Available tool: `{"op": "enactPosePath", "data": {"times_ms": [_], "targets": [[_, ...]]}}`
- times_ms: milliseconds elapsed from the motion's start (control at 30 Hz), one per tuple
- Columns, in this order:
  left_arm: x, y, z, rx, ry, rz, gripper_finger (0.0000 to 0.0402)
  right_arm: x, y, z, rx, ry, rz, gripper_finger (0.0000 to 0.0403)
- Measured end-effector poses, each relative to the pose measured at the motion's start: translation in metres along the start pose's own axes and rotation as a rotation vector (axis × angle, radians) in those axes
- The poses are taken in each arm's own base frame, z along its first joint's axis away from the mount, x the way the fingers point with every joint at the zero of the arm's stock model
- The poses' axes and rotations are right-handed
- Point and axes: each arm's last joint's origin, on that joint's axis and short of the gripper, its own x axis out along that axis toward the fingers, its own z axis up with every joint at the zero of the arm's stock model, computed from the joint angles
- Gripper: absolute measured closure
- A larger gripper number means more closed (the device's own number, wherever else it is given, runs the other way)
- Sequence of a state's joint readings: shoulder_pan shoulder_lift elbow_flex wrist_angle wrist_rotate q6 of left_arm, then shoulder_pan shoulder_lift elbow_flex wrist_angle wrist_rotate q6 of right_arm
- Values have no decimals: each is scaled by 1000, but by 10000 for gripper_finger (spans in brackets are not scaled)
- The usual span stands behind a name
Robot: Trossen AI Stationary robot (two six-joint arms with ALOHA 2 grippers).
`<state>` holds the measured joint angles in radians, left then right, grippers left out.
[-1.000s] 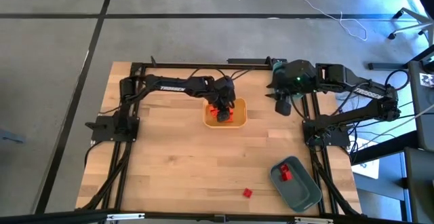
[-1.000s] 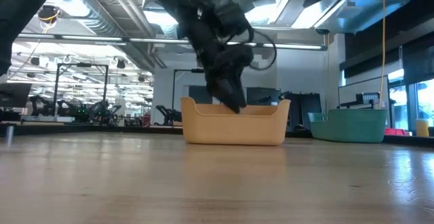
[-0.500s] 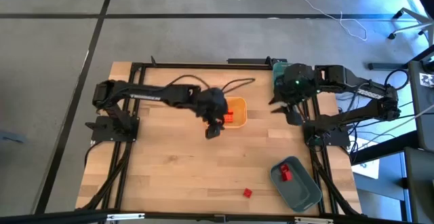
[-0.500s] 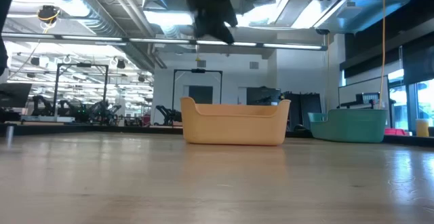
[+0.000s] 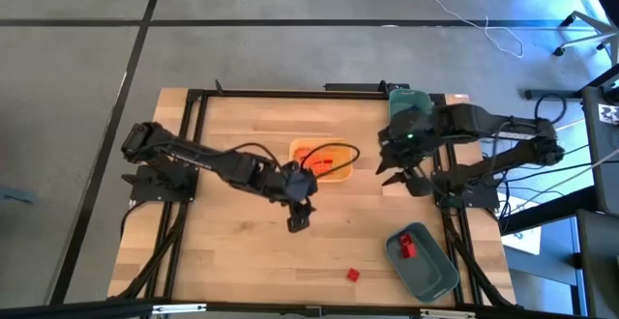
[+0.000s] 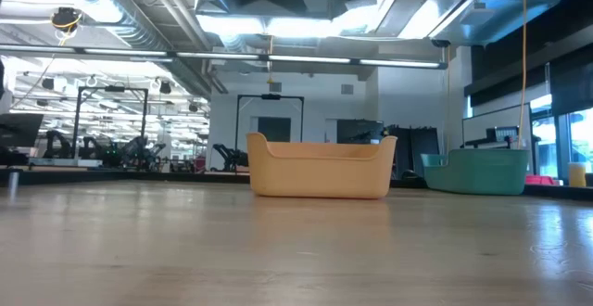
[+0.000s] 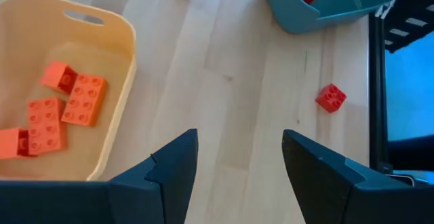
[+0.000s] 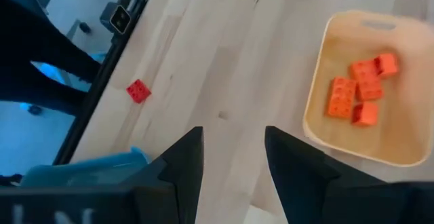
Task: Sort & place blocks by color
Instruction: Put the red game piece into the gray bin
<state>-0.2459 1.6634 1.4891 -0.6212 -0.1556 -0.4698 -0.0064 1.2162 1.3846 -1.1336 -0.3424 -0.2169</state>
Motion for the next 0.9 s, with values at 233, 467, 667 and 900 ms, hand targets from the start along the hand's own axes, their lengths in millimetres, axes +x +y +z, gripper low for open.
{"op": "enactPosePath", "data": {"times_ms": [233, 467, 667, 900], "targets": [[-4, -17, -11, 46, 0, 20, 195, 41, -6, 15, -8, 73, 41, 243], [-8, -23, -29, 30, 106, 88, 195, 91, 7, 21, -41, 214, 120, 243], [-15, -29, -38, 28, 126, 119, 195, 127, 43, 19, -315, 330, 219, 243], [-36, -37, -41, 46, 91, 98, 195, 169, 70, 15, -449, 431, 157, 243]]}}
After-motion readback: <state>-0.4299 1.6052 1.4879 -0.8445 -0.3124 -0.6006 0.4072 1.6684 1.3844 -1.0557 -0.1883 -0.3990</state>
